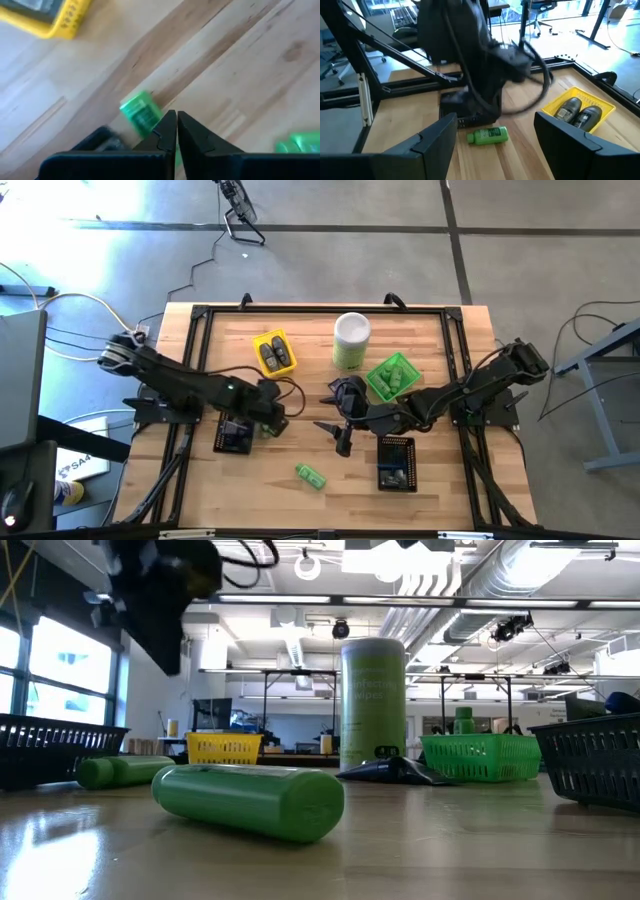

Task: Pick & Place Travel size toiletries
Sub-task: Put the shampoo bottle bottle into the green bin

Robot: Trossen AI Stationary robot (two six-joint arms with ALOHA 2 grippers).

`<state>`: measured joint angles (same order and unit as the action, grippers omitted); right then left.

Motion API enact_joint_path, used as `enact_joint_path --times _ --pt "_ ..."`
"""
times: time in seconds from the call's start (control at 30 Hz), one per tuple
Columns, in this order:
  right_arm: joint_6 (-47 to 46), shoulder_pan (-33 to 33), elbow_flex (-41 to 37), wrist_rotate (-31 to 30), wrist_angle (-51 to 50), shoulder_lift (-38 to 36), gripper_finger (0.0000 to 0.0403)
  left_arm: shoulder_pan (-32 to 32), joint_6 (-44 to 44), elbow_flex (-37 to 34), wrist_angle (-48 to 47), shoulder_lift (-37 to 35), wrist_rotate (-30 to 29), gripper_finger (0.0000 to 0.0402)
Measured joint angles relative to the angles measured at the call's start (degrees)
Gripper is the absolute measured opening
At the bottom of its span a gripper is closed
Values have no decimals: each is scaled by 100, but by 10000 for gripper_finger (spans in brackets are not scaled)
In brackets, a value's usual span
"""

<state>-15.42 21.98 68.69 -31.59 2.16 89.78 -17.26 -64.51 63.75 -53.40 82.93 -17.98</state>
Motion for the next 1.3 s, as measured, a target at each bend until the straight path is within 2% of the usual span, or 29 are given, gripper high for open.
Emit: enact_joint_path --times 0.23,0.47,0.67,1.3 --pt "0 0 0 0 -43 2 258 0 169 2 -80 725 369 12" --pt "-136 0 0 2 -128 2 258 1 105 11 -174 1157 350 12" --pt "-151 0 -2 0 -156 1 258 2 98 -3 -555 1339 251 12" --pt "-149 0 -2 0 -152 0 258 0 172 10 -317 1655 224 12"
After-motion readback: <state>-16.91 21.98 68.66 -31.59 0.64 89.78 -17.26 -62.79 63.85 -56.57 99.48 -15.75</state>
